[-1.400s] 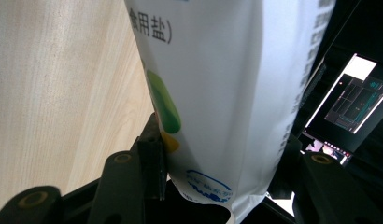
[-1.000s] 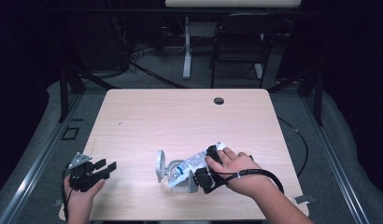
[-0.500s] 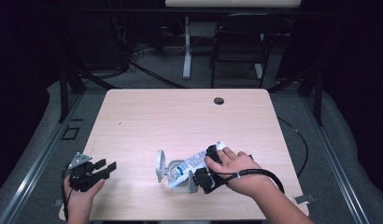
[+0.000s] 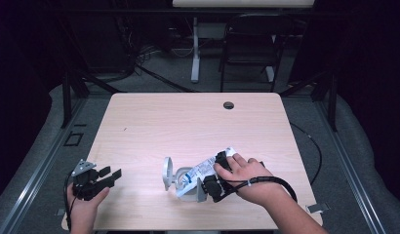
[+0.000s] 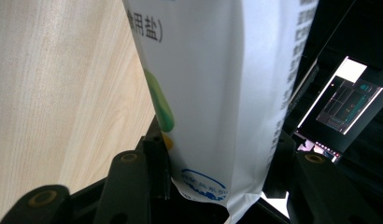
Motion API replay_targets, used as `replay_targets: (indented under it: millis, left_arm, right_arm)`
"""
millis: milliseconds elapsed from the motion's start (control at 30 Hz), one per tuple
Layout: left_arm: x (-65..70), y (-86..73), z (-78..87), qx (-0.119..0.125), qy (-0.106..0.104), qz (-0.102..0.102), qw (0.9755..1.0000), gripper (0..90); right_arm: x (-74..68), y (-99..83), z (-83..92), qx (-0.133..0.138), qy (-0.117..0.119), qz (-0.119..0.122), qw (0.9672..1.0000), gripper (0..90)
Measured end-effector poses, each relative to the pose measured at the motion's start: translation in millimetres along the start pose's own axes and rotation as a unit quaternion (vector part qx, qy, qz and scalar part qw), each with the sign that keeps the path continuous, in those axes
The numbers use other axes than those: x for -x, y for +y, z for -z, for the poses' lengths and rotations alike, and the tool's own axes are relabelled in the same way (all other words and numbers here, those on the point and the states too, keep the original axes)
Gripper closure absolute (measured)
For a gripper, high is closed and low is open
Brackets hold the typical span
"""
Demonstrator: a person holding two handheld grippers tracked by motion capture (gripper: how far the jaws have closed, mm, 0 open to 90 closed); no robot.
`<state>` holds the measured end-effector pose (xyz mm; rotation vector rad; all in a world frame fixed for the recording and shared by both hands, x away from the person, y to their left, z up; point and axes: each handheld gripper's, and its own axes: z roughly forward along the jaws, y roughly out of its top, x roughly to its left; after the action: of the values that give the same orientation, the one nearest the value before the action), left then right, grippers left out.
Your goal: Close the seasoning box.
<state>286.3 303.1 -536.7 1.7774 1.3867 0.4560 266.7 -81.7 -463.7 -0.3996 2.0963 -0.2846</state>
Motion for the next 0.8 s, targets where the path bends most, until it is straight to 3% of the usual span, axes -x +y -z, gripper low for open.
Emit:
replay_targets:
  millis: [800]
  left_arm:
    - [-0.3,-0.5,-0.5,-0.001,0.000,0.001,1.0000,49.4]
  right_arm:
    - [1.7,-2.9,2.0,0.001,-0.006,-0.004,1.0000,58.2]
